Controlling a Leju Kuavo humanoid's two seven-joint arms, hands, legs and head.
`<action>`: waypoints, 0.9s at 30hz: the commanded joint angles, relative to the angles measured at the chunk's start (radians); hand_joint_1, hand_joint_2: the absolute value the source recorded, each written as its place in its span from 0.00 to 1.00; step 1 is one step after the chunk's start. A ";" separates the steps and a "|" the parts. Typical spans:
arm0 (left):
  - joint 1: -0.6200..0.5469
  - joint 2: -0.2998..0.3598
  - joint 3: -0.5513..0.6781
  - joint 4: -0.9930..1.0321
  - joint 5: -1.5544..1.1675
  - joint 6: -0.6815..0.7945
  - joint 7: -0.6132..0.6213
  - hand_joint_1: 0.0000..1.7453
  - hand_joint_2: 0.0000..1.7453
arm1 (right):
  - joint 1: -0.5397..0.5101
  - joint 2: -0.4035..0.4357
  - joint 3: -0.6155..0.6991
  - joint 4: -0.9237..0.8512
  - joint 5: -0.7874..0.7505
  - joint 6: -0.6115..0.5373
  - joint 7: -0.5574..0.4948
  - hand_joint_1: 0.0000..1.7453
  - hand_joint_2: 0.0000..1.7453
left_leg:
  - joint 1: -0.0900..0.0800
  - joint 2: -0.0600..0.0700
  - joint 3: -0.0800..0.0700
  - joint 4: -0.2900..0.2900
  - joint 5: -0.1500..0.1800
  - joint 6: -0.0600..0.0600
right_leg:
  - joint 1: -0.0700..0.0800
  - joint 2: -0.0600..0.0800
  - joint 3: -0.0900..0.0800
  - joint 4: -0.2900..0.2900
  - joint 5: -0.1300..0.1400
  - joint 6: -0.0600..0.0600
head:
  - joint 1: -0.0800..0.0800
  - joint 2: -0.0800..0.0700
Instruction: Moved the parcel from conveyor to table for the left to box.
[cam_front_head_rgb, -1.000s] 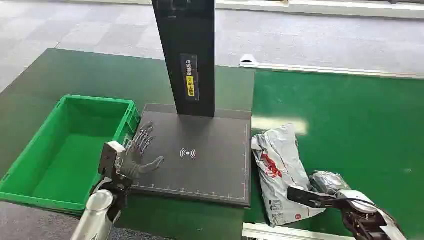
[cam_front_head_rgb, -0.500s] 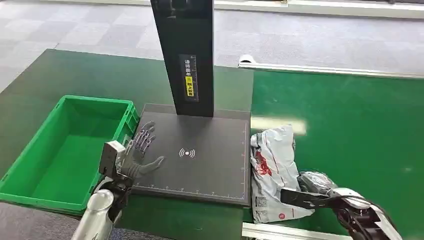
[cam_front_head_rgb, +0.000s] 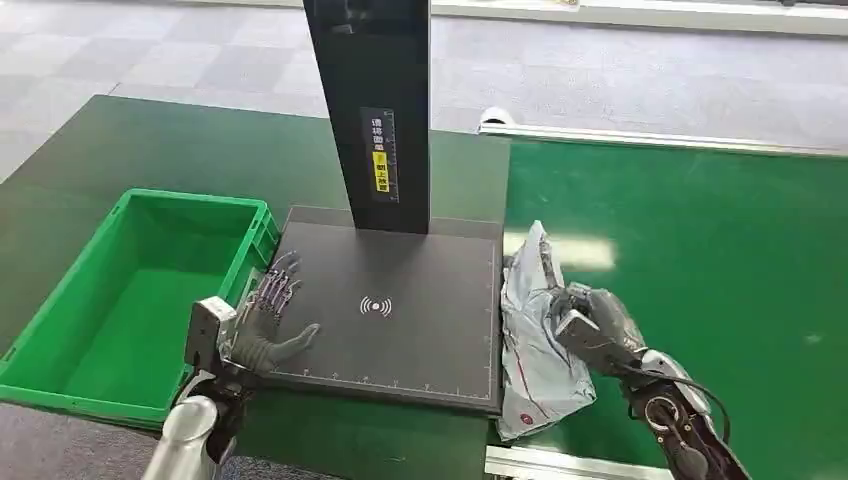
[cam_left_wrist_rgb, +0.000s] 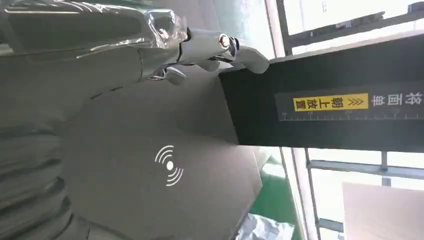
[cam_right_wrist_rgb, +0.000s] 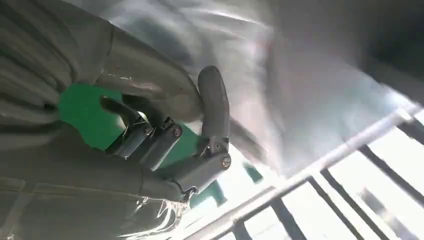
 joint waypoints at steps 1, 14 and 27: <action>-0.019 0.002 0.006 0.052 -0.008 -0.007 -0.017 0.00 1.00 | 0.015 0.171 -0.241 -0.285 -0.107 -0.119 -0.099 1.00 1.00 | 0.000 0.004 -0.001 -0.001 0.000 0.000 | 0.000 0.002 -0.002 -0.001 0.001 -0.001 | 0.001 0.000; 0.030 0.016 0.020 -0.001 -0.010 -0.007 -0.025 0.00 1.00 | -0.064 0.140 -0.076 -0.216 0.165 -0.068 0.128 0.57 1.00 | 0.000 0.010 0.002 -0.001 0.000 0.000 | 0.000 0.009 -0.001 -0.001 0.002 0.000 | 0.001 0.000; -0.123 -0.001 -0.008 0.161 -0.012 -0.016 0.009 0.00 1.00 | -0.209 0.065 0.369 0.571 0.461 0.280 0.197 0.00 1.00 | 0.000 -0.002 0.001 -0.002 0.002 0.001 | 0.000 -0.004 0.003 -0.003 0.002 0.000 | 0.000 0.000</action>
